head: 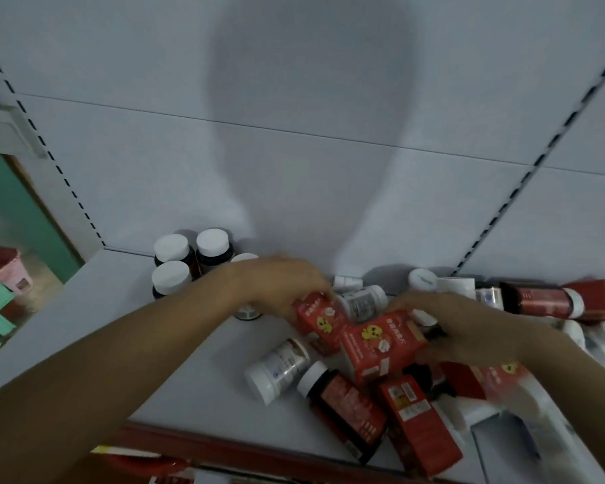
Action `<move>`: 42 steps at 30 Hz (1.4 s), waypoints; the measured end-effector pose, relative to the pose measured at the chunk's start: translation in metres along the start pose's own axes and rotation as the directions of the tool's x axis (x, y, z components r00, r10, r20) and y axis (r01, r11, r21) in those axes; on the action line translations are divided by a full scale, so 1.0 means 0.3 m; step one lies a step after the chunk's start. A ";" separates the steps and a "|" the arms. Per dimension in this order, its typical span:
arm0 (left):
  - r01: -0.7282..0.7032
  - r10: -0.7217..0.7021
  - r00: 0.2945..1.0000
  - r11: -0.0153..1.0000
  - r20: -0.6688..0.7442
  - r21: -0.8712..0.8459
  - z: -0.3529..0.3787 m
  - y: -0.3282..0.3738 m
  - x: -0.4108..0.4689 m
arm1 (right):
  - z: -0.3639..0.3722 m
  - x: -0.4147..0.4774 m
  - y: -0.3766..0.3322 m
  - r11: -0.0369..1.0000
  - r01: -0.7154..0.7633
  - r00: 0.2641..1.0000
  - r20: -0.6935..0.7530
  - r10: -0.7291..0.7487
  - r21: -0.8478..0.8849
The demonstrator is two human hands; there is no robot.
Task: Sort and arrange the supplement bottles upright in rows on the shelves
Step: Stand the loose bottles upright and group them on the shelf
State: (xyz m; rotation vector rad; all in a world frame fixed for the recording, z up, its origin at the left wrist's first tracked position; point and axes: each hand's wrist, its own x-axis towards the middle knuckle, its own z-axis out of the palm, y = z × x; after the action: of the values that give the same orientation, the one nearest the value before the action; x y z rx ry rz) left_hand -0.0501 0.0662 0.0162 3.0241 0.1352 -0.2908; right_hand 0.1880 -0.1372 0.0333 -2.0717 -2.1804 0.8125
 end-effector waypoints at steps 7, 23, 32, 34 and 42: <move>0.242 -0.247 0.944 0.969 -0.217 -0.049 -0.095 -0.145 -0.031 | -0.066 -0.017 -0.046 0.911 0.138 0.940 -0.342 0.004 0.390; 0.525 -0.528 0.849 0.848 -0.028 -0.074 -0.060 -0.226 -0.072 | -0.003 0.287 -0.221 0.992 0.005 0.943 -0.332 0.037 0.127; 0.697 -0.670 0.540 0.695 0.510 0.175 -0.051 -0.211 0.106 | -0.008 0.354 -0.088 0.956 -0.239 0.945 -0.187 0.269 0.168; 0.689 -0.663 0.516 0.698 0.543 0.198 -0.048 -0.209 0.125 | -0.012 0.383 -0.098 0.952 -0.279 0.941 -0.159 0.297 0.126; 0.636 -0.681 0.494 0.707 0.541 0.309 -0.023 -0.175 0.133 | -0.006 0.486 -0.092 0.921 -0.366 0.927 -0.135 0.349 -0.134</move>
State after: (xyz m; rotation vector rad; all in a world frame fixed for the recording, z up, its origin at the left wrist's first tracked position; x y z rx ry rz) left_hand -0.0151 0.1220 0.0104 2.5677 1.2579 -1.3587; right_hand 0.1462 0.0006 -0.0024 -2.5749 -1.8910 0.5395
